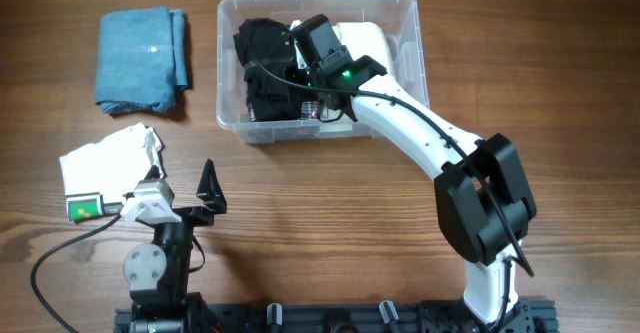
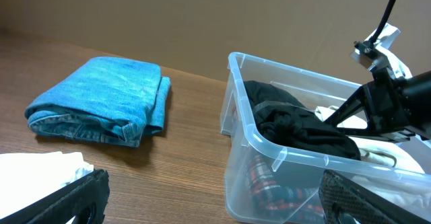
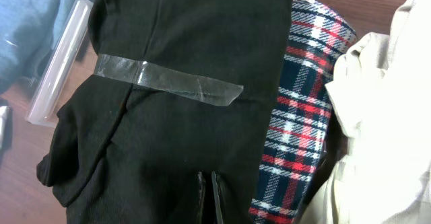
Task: Pack container
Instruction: 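Carry the black garment and lower it into the bin's left side, then release the black garment and retract the right arm to the right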
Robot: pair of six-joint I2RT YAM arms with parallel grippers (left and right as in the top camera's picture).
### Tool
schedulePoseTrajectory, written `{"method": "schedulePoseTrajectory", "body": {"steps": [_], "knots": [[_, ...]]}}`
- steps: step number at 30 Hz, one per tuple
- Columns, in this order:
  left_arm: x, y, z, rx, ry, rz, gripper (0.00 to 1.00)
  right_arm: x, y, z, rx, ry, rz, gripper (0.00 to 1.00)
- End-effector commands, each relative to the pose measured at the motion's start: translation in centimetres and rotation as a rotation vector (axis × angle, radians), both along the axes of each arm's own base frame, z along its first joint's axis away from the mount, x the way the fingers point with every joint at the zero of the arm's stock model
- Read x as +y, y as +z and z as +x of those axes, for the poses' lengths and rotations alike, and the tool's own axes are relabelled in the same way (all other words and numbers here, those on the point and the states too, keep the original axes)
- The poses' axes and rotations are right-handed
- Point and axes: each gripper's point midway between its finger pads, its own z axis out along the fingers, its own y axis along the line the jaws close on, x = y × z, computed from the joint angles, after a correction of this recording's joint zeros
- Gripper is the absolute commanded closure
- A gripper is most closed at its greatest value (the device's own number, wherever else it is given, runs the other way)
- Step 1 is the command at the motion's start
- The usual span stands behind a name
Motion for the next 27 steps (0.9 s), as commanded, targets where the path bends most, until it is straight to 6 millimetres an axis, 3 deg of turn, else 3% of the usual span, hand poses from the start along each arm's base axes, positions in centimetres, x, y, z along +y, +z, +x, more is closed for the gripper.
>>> {"method": "schedulePoseTrajectory", "body": {"steps": [1,3,5,8,10,11,12,14,16,20,23,27], "knots": [[0.1,-0.3,0.0,0.005,0.001,0.007,0.0,1.4,-3.3,-1.9,0.08,0.075,-0.031,0.96],[0.1,-0.3,0.0,0.005,0.001,0.007,0.0,1.0,-3.8,-2.0,0.085,0.076,-0.062,0.96],[0.1,-0.3,0.0,0.005,0.001,0.007,0.0,0.9,-2.8,-1.7,0.061,0.069,-0.058,0.96],[0.1,-0.3,0.0,0.005,0.001,0.007,0.0,1.0,-0.5,-1.1,0.012,0.058,-0.037,0.96],[0.1,-0.3,0.0,0.005,0.001,0.007,0.0,1.2,2.4,-0.8,-0.034,0.057,-0.004,0.96],[0.1,-0.3,0.0,0.005,0.001,0.007,0.0,1.2,5.4,-0.8,-0.082,0.056,0.029,0.91],[0.1,-0.3,0.0,0.005,0.001,0.007,0.0,1.1,6.7,-0.9,-0.102,0.055,0.044,0.81],[0.1,-0.3,0.0,0.005,0.001,0.007,0.0,0.4,9.9,-1.1,-0.151,0.046,0.079,0.46],[0.1,-0.3,0.0,0.005,0.001,0.007,0.0,-0.9,12.6,-1.0,-0.185,0.016,0.109,0.29],[0.1,-0.3,0.0,0.005,0.001,0.007,0.0,-7.4,17.8,0.0,-0.224,-0.135,0.161,0.0],[0.1,-0.3,0.0,0.005,0.001,0.007,0.0,-14.5,19.0,1.1,-0.209,-0.291,0.151,0.0],[0.1,-0.3,0.0,0.005,0.001,0.007,0.0,-25.4,17.9,2.1,-0.122,-0.585,0.148,0.0]]}}
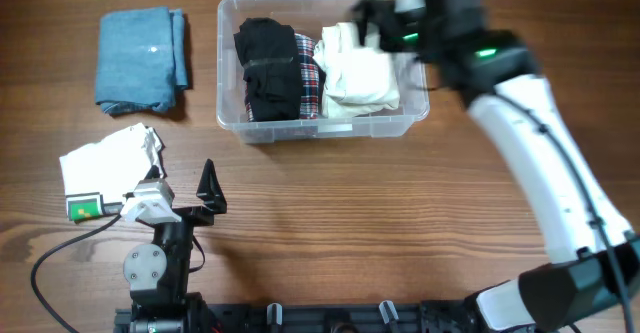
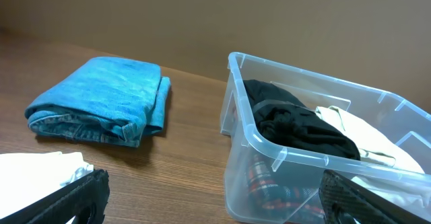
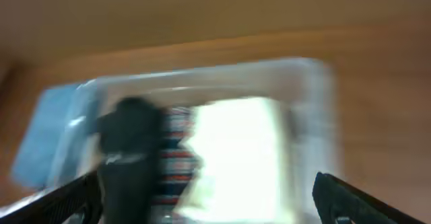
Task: Pack container
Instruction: 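Release the black garment and retract the right arm to the right, then reach the left gripper to the white T-shirt and grasp it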
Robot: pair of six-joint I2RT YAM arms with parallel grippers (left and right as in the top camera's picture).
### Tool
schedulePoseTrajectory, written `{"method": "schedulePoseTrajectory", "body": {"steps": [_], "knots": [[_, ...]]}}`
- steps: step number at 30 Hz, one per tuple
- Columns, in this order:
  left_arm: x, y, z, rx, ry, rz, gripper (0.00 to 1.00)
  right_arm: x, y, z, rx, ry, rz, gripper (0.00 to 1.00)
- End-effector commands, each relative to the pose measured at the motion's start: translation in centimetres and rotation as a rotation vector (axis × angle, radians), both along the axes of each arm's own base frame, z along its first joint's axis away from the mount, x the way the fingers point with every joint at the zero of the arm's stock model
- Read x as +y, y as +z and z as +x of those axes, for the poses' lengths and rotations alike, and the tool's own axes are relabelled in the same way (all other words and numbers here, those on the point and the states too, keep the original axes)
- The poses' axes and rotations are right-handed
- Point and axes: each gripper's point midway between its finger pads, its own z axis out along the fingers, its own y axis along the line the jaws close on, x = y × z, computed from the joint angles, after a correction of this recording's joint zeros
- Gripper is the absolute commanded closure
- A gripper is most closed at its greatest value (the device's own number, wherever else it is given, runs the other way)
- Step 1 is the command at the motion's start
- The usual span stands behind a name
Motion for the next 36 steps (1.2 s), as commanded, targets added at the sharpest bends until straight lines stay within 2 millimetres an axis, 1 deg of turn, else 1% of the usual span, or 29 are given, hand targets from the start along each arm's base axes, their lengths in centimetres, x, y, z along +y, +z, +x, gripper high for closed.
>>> {"method": "schedulePoseTrajectory", "body": {"steps": [1,4,6,7,8,10,11,12,14,16,18,21,24,28,30,32,34,35,36], "knots": [[0.1,-0.3,0.0,0.005,0.001,0.008,0.0,-10.0,-0.8,0.7,0.08,-0.285,0.061,0.0],[0.1,-0.3,0.0,0.005,0.001,0.008,0.0,-17.4,-1.9,-0.1,0.135,-0.456,0.091,0.0],[0.1,-0.3,0.0,0.005,0.001,0.008,0.0,-20.2,-2.0,-0.6,0.145,-0.509,0.114,0.0],[0.1,-0.3,0.0,0.005,0.001,0.008,0.0,-21.2,-2.0,-0.8,0.145,-0.528,0.122,0.0],[0.1,-0.2,0.0,0.001,0.001,0.008,0.0,-21.7,-2.0,-0.9,0.145,-0.54,0.124,0.0],[0.1,0.4,0.1,-0.026,0.0,0.01,0.0,-22.2,-2.0,-0.9,0.144,-0.55,0.124,0.0],[0.1,0.3,0.1,-0.021,-0.001,0.007,0.0,-22.1,-2.0,-0.9,0.143,-0.549,0.124,0.0],[-0.2,-0.3,0.0,0.003,-0.017,-0.001,0.0,-22.1,-2.0,-0.9,0.143,-0.549,0.124,0.0],[-0.5,-0.2,0.0,0.002,-0.034,-0.002,0.0,-22.1,-2.0,-0.9,0.143,-0.549,0.124,0.0],[-1.1,0.2,0.0,-0.007,-0.065,-0.004,0.0,-22.1,-2.0,-0.9,0.143,-0.549,0.124,0.0],[-1.1,0.7,-0.2,0.012,-0.062,-0.051,0.0,-22.1,-2.0,-0.9,0.143,-0.549,0.124,0.0],[-1.1,1.4,-0.4,0.046,-0.06,-0.057,0.0,-22.1,-2.0,-0.9,0.143,-0.549,0.124,0.0],[-0.3,2.6,-0.1,0.127,-0.01,-0.091,0.0,-22.1,-2.0,-0.9,0.143,-0.549,0.124,0.0],[-0.2,5.3,1.4,0.242,-0.007,-0.098,0.0,-22.1,-2.0,-0.9,0.143,-0.549,0.124,0.0],[-0.6,6.9,2.5,0.318,-0.034,-0.095,0.0,-22.1,-2.0,-0.9,0.143,-0.549,0.124,0.0],[-3.1,9.9,3.6,0.365,-0.21,-0.016,0.0,-22.1,-2.0,-0.9,0.143,-0.549,0.124,0.0],[-4.8,12.4,4.4,0.366,-0.342,0.041,0.0,-22.1,-2.0,-0.9,0.143,-0.549,0.124,0.0],[-5.1,12.7,4.7,0.379,-0.36,0.032,0.0,-22.1,-2.0,-0.9,0.143,-0.549,0.124,0.0],[-5.1,12.6,4.9,0.391,-0.366,0.026,0.0,-22.1,-2.0,-0.9,0.143,-0.549,0.124,0.0]]}}
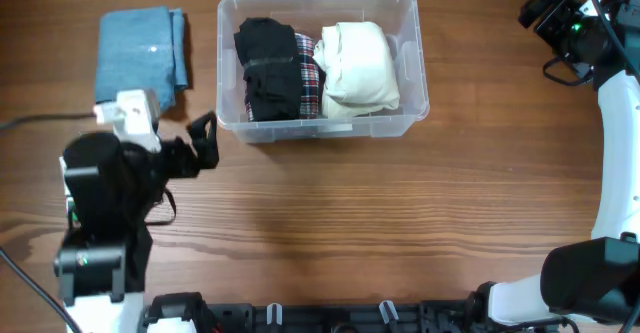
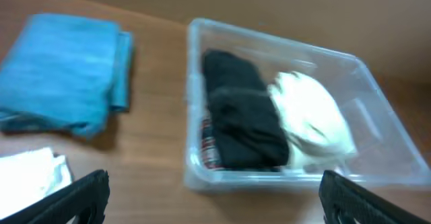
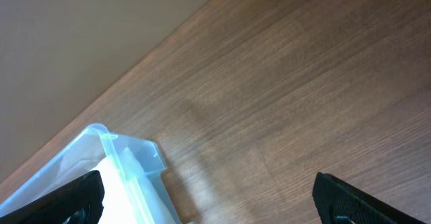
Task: Pack container
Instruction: 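Reach the left gripper to the white T-shirt and grasp it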
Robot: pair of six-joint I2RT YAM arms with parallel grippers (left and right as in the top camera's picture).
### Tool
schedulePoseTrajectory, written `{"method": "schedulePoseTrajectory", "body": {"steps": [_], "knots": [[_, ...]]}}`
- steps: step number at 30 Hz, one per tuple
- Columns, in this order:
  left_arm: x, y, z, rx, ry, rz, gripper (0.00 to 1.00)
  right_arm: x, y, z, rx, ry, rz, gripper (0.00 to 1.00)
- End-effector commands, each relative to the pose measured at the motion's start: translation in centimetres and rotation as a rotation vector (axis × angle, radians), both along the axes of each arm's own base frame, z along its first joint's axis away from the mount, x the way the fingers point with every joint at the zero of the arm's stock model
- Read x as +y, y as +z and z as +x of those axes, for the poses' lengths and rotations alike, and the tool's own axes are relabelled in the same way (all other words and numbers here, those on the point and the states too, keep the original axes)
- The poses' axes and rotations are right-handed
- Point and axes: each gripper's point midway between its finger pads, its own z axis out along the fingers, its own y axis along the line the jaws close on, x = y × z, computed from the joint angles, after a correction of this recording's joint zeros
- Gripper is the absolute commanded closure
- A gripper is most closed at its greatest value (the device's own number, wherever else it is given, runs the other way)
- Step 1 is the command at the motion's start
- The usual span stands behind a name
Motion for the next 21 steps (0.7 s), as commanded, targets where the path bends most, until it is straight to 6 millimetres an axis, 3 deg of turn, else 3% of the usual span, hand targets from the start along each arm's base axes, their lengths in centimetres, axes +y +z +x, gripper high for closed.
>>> {"method": "schedulePoseTrajectory", "body": {"steps": [1,3,7,13,21], "knots": [[-2.1,1.6,0.6,0.001,-0.162,0.011,0.0,0.3,0.4,0.1,-0.011,0.006,0.009,0.0],[-1.9,-0.7,0.2,0.101,-0.155,0.007,0.0,0.3,0.4,0.1,-0.011,0.006,0.009,0.0],[-0.9,-3.0,0.9,0.184,-0.118,0.042,0.0,0.3,0.4,0.1,-0.011,0.006,0.009,0.0],[8.1,-8.1,0.6,0.424,0.45,0.163,0.0,0.3,0.4,0.1,-0.011,0.006,0.009,0.0],[11.8,-15.6,1.9,0.65,0.64,0.312,0.0,0.3,0.4,0.1,-0.011,0.006,0.009,0.0]]}}
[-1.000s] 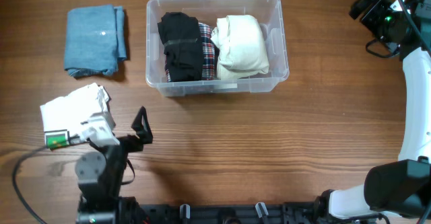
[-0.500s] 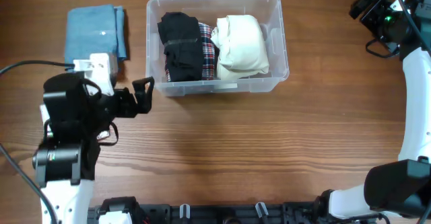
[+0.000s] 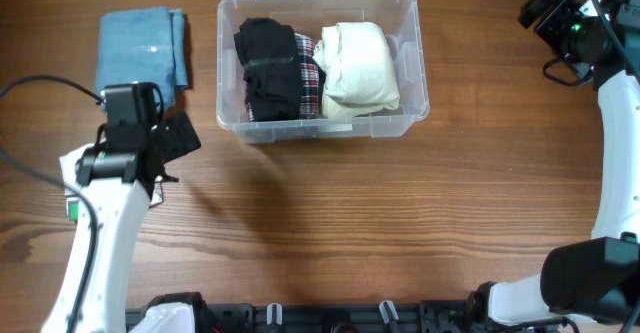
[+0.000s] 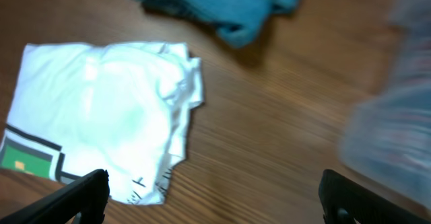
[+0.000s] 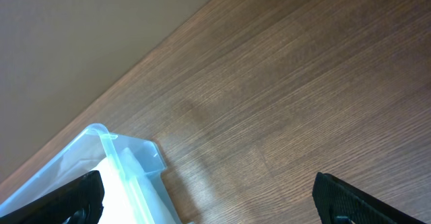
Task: Pack container
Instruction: 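Reach the left gripper to the white T-shirt and grasp it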
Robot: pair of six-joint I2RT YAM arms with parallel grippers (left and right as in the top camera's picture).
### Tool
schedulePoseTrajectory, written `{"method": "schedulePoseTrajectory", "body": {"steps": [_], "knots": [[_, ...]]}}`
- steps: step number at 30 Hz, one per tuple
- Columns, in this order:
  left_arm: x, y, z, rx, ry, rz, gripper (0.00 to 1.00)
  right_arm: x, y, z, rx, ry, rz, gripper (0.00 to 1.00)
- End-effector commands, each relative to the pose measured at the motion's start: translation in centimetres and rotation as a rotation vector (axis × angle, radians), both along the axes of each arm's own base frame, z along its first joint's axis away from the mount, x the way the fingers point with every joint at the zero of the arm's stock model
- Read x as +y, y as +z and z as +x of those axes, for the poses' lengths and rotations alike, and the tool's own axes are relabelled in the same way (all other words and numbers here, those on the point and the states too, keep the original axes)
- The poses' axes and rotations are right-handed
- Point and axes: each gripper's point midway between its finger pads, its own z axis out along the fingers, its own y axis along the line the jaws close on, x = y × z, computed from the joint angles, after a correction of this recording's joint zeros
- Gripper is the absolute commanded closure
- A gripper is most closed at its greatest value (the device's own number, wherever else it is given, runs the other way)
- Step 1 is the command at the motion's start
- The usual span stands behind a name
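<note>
The clear container stands at the back centre, holding a black garment, a plaid one and a cream one. A folded white T-shirt with a green label lies on the table at the left, and folded blue jeans lie behind it. My left gripper hangs open above the table just right of the T-shirt, empty; overhead, the left gripper is between shirt and container. My right gripper is open and empty at the far right back.
In the right wrist view, the container's corner shows at the lower left, with bare wood beyond it. The left arm covers most of the T-shirt from above. A blurred container wall shows at the right of the left wrist view.
My left gripper has turned from facing the container to looking down at the white T-shirt and the jeans, and sits slightly further left. The right arm has not moved.
My right gripper was shut, down on the black garment inside the container, while the left arm rested at the front. Then the right gripper was open above the container's right side, then at the far right corner as the left arm stood beside the container. Now the left gripper is over the T-shirt.
</note>
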Motion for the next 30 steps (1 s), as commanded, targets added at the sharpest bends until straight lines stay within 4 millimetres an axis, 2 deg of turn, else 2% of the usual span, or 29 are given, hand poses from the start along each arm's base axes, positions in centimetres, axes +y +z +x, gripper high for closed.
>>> {"method": "schedulePoseTrajectory", "body": {"steps": [1,5,8,15,26,28,30], "knots": [[3.5,-3.6,0.2,0.108,0.183,0.137,0.0,0.3,0.4,0.1,-0.01,0.006,0.009,0.0],[4.8,-8.5,0.2,0.242,0.221,0.188,0.0,0.3,0.4,0.1,-0.01,0.006,0.009,0.0],[5.5,-10.0,0.3,0.258,0.256,0.18,0.0,0.3,0.4,0.1,-0.009,0.006,0.009,0.0],[6.6,-10.3,1.6,0.199,0.29,0.176,0.0,0.3,0.4,0.1,-0.01,0.006,0.009,0.0],[6.6,-13.3,0.9,0.287,0.276,0.18,0.02,0.3,0.4,0.1,-0.01,0.006,0.009,0.0],[6.5,-13.3,0.8,0.292,0.275,0.18,0.09,0.3,0.4,0.1,-0.01,0.006,0.009,0.0],[6.5,-13.4,0.7,0.3,0.275,0.18,0.23,0.3,0.4,0.1,-0.01,0.006,0.009,0.0]]}}
